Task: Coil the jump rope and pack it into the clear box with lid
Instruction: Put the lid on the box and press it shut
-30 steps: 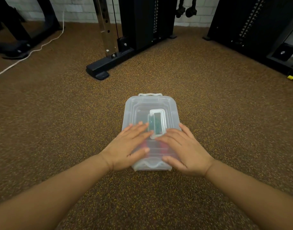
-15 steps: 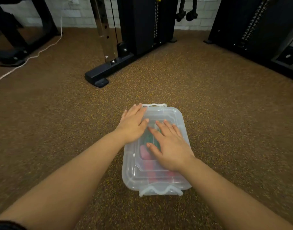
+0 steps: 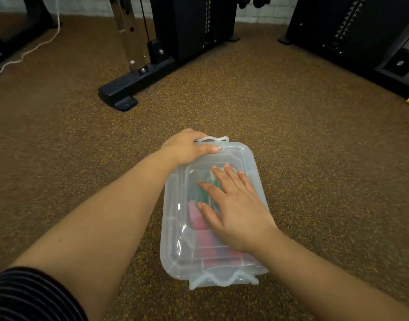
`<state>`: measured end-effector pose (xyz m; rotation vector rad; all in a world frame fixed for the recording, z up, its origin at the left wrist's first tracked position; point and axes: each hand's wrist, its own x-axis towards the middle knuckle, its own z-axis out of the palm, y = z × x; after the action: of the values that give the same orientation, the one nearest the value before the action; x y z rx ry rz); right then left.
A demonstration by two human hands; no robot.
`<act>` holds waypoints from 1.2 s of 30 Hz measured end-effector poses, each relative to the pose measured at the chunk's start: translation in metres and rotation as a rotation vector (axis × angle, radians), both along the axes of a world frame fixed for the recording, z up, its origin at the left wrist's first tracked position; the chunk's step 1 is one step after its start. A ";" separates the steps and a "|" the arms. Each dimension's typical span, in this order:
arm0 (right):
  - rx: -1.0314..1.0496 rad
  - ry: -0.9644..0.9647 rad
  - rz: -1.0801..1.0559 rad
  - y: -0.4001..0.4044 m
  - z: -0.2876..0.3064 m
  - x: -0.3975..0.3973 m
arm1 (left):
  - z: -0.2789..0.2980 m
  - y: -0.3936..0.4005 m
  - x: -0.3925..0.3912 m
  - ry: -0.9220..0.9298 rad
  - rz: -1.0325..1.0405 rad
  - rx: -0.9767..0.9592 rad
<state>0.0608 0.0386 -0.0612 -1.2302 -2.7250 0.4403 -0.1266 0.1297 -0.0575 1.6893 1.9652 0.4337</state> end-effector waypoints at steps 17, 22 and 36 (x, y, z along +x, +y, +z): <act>0.031 -0.010 -0.016 -0.001 0.001 -0.001 | -0.006 -0.037 0.032 0.327 0.035 0.120; 0.032 0.010 -0.201 0.000 0.001 0.010 | -0.014 -0.103 0.032 -0.026 0.216 0.073; -0.623 0.600 -0.545 -0.023 0.006 0.057 | 0.022 -0.165 0.029 -0.633 0.527 -0.101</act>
<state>0.1173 0.0155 -0.0553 -1.5573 -1.7047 1.3674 -0.0972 -0.0353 -0.0352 0.7985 1.8605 0.9095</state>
